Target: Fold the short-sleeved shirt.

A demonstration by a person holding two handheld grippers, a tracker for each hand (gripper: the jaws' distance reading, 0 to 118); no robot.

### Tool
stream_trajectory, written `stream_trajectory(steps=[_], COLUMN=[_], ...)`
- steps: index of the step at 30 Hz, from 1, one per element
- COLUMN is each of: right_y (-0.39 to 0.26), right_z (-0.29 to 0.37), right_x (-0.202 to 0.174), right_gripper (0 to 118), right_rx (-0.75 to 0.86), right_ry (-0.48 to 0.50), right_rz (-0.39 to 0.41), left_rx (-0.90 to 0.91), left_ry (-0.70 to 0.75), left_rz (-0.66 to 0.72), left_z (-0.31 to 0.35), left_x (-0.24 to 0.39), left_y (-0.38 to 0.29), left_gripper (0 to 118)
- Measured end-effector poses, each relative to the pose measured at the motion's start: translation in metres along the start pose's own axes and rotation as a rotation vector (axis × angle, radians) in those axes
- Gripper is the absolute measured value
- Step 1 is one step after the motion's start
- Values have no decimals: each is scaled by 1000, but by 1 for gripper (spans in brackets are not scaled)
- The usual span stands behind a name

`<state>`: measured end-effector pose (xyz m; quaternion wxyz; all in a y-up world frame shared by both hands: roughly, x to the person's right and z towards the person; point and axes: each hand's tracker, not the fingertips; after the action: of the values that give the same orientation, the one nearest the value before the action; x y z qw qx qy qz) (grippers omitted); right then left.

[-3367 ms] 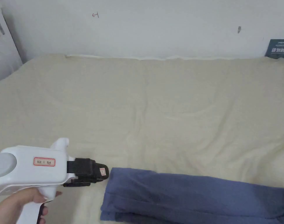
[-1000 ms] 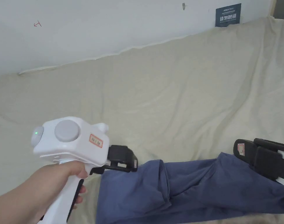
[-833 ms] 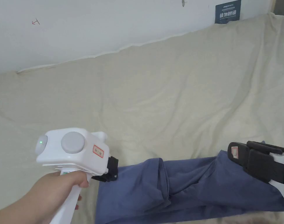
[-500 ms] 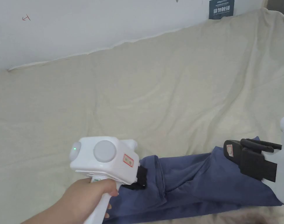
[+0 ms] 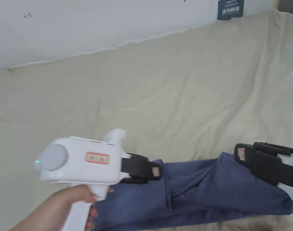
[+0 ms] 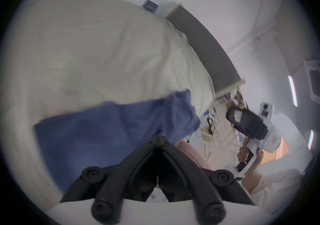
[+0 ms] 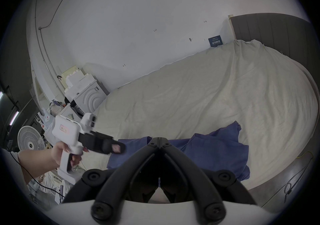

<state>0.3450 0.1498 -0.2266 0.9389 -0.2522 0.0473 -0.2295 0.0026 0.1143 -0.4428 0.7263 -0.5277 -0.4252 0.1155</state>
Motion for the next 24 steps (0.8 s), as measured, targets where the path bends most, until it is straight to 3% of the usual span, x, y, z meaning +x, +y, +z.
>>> stream_trajectory(steps=[4, 5, 8, 9, 13, 16, 20, 22, 24], right_y=[5, 6, 7, 7, 8, 9, 13, 16, 18], right_z=[-1, -2, -6, -7, -9, -9, -6, -7, -10], right_x=[-2, -4, -10, -12, -15, -11, -11, -11, -10], right_gripper=[0, 0, 0, 0, 0, 0, 0, 0, 0], right_rx=[-5, -10, -28, -34, -44, -78, -74, -71, -67], right_ry=[-4, -5, 1, 5, 4, 49, 18, -2, -11], right_rz=[9, 13, 27, 26, 12, -75, -69, -54, -49], left_rx=[83, 79, 49, 38, -29, -47, 8, 13, 10], left_ry=[109, 115, 147, 143, -41, -145, -281, -278, -201], left_rz=[153, 202, 237, 241, 367, 393, 428, 472, 417], left_z=[49, 54, 58, 53, 31, 8, -5, -8, -10], left_x=[-62, -70, -99, -103, -134, -149, -154, -151, -140], left_y=[-2, -4, -20, -23, -38, -45, -43, -40, -40], left_gripper=[0, 8, 94, 113, 115, 115, 116, 115, 108])
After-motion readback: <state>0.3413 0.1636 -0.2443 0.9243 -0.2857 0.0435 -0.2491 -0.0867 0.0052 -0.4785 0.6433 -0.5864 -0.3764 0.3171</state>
